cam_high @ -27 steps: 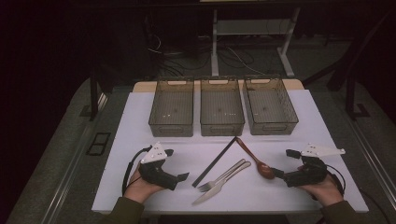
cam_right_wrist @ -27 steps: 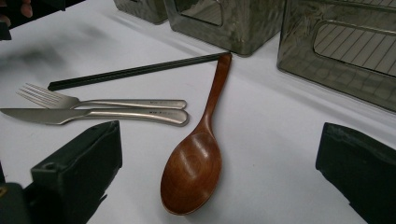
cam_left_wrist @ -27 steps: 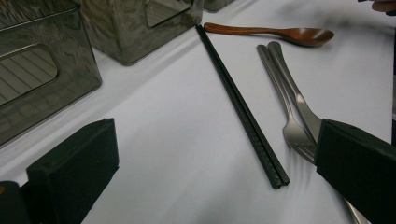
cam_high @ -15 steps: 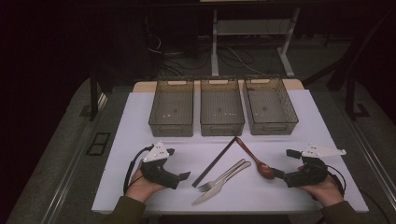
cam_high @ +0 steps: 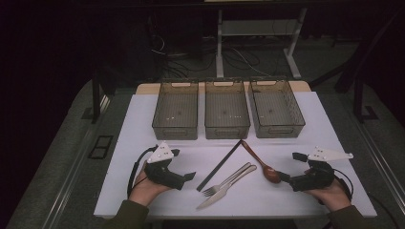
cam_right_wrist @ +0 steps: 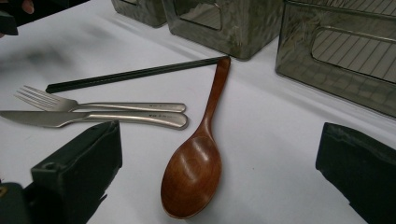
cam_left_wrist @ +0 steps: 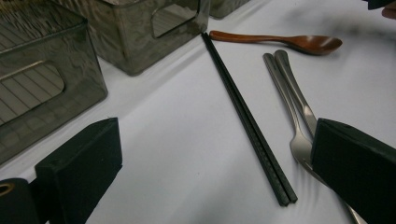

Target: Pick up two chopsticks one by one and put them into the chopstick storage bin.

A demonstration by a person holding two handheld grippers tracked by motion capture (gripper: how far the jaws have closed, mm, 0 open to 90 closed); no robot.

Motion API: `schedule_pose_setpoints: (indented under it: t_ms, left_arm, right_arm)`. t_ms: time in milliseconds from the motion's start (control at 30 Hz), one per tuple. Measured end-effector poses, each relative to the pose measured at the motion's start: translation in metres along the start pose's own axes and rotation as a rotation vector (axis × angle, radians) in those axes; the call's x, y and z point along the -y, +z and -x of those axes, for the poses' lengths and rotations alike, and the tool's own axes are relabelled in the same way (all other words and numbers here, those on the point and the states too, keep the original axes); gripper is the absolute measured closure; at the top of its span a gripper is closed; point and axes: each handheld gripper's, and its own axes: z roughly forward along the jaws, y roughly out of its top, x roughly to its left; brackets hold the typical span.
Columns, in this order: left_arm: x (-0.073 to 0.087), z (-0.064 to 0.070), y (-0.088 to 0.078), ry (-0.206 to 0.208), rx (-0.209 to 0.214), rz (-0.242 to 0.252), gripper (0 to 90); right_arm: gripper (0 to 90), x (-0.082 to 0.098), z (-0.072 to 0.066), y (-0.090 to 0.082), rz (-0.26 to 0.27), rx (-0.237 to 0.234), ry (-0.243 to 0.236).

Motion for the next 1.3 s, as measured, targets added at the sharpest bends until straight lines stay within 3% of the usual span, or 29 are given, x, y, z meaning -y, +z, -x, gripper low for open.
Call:
schedule_pose_setpoints:
  t_ms: [400, 833, 1300]
  left_arm:
    - [-0.009, -0.001, 0.006, -0.004, -0.024, 0.008, 11.9]
    - [-0.018, 0.000, 0.016, -0.032, -0.003, 0.018, 23.2]
    - [-0.031, 0.002, 0.035, -0.010, 0.006, 0.010, 33.8]
  right_arm:
    - [0.0, 0.001, 0.001, 0.000, 0.000, 0.005, 0.003]
    - [0.0, 0.002, 0.000, 0.001, -0.005, 0.006, -0.001]
    - [0.0, 0.002, 0.001, 0.002, -0.005, 0.006, 0.002]
